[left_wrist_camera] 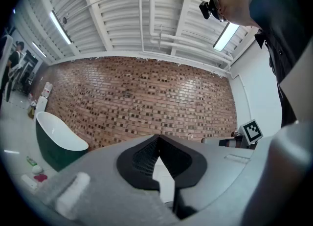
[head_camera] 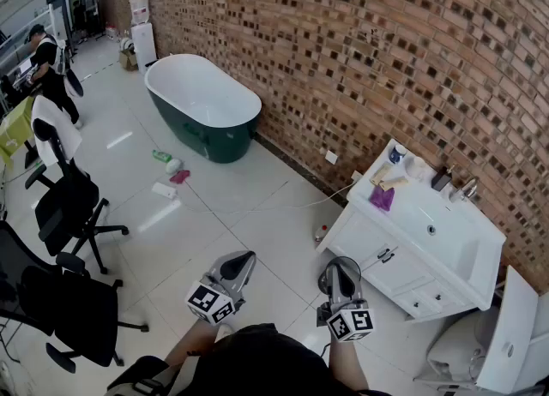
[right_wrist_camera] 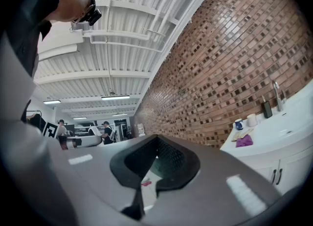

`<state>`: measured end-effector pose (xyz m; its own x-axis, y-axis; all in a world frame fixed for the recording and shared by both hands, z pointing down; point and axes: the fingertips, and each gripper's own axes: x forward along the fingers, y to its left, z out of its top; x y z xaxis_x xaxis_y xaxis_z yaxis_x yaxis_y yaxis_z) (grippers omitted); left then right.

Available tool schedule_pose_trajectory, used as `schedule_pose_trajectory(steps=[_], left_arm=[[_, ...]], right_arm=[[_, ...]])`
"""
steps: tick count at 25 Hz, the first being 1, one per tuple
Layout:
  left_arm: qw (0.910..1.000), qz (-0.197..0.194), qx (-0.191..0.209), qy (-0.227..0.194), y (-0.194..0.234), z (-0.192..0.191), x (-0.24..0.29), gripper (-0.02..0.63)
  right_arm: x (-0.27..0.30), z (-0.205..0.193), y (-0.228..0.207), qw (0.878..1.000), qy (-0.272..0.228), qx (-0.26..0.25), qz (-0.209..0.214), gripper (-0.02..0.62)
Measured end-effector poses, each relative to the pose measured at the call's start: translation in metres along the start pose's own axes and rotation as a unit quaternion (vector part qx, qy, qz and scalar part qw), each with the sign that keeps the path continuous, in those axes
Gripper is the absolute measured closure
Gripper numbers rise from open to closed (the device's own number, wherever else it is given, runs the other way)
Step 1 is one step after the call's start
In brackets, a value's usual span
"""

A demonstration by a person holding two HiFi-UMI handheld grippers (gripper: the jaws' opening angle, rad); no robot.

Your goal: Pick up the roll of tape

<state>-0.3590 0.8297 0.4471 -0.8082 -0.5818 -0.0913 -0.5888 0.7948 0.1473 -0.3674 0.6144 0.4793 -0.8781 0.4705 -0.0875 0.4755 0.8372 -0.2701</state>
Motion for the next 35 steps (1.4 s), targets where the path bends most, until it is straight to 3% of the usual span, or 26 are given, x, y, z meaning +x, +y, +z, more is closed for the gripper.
schedule_pose_trajectory(steps=[11,15,24,31,35], left_arm=[[0.9942,-0.105,-0.014,0.018,-0.1,-0.035,0.082,0.604],[0.9904,-0.135,-0.028,0.014,-0.132,-0.037,0.104,0.604],[0.9716,-0.23,-0.032,0.044,-0.198,-0.061,0.159,0.604],[0.9512,-0.3,-0.052,0.051,-0.212,-0.067,0.198,0.604],[0.9457,-0.313,-0.062,0.059,-0.2,-0.071,0.212,0.604]], right_arm=[[-0.094,0.022,-0.1,0.993,-0.014,-0.019,-0.115,0.589],[-0.127,0.028,-0.122,0.99,-0.017,-0.032,-0.139,0.589],[-0.215,0.046,-0.175,0.965,-0.026,-0.056,-0.256,0.589],[-0.223,0.054,-0.178,0.946,-0.032,-0.072,-0.314,0.589],[-0.217,0.055,-0.178,0.937,-0.036,-0.069,-0.341,0.591]])
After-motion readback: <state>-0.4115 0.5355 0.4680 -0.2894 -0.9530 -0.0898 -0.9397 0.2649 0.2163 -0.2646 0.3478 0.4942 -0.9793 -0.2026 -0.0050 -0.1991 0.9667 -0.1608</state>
